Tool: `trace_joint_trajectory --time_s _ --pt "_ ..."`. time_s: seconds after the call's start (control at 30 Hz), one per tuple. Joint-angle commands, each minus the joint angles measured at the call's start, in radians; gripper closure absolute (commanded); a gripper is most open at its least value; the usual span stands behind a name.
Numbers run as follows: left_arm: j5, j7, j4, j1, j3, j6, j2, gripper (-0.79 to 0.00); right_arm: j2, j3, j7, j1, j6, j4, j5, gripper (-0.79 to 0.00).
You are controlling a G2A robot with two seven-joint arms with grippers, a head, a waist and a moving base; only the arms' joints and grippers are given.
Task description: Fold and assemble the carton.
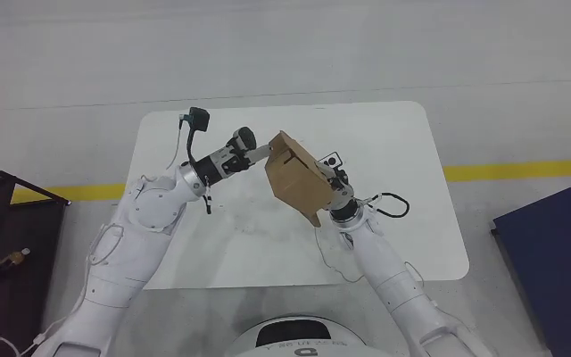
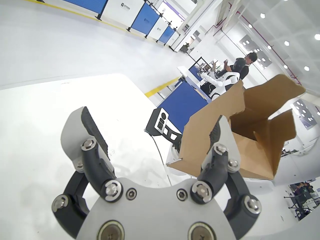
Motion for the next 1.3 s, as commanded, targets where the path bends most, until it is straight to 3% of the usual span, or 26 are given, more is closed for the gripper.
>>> trace_joint_trajectory --time_s 0.0,0.27,0.47,0.87,1.27 --pt "-0.001 -0.007 0.001 -0.011 0.007 0.002 -0.002 -0.785 0.000 0.000 0.000 0.000 0.000 0.000 0.000 0.000" --pt "-0.001 -0.036 -0.002 -0.033 0.021 0.002 -0.005 -0.785 0.000 0.000 0.000 0.000 0.000 0.000 0.000 0.000" --pt "-0.090 -0.110 -0.025 -0.030 0.022 -0.018 -0.003 -0.785 0.000 0.000 0.000 0.000 0.000 0.000 0.000 0.000" --pt "-0.177 -0.190 -0.039 -0.030 0.015 0.036 0.001 -0.785 0.006 0.004 -0.054 -0.042 0.012 -0.072 -0.056 0.000" --pt "-0.124 -0.278 -0.055 -0.061 0.049 0.046 0.001 -0.785 0.009 0.009 -0.045 -0.066 0.012 -0.087 -0.067 0.000"
